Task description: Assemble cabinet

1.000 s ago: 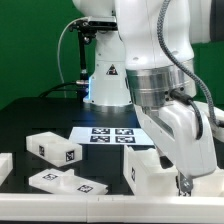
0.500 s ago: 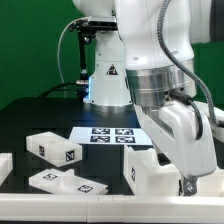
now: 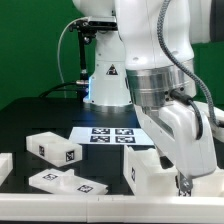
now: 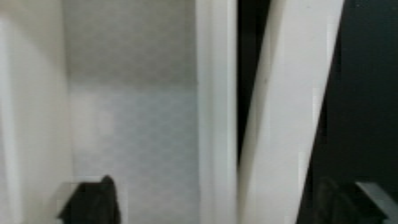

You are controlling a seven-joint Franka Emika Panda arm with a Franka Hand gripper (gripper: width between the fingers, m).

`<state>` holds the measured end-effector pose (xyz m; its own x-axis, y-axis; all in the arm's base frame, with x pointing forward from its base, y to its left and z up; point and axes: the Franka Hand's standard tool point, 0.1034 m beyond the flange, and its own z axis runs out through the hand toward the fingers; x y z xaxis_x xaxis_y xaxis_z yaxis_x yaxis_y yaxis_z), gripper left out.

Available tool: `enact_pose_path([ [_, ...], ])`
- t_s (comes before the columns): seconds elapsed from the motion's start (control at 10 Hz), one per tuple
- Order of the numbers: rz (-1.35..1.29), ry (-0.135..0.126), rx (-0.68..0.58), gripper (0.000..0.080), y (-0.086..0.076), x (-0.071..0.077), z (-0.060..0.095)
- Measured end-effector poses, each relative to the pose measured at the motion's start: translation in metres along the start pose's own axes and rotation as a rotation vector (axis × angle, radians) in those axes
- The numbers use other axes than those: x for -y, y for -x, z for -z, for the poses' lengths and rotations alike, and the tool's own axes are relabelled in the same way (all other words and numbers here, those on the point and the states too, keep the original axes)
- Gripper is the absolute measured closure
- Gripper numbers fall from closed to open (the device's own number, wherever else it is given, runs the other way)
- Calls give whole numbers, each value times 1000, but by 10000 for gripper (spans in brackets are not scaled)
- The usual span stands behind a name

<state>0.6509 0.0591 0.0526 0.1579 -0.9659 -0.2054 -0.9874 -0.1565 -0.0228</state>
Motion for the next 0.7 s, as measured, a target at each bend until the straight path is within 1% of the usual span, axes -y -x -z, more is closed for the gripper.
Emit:
enact_pose_path([
  [0.1,0,0,0,412,0,0,0],
  [0.2,0,0,0,547,0,0,0],
  [0.3,0,0,0,547,0,0,0],
  [0.4,0,0,0,718,0,0,0],
  [0.7,-54,-2,1,718,-1,1,0],
])
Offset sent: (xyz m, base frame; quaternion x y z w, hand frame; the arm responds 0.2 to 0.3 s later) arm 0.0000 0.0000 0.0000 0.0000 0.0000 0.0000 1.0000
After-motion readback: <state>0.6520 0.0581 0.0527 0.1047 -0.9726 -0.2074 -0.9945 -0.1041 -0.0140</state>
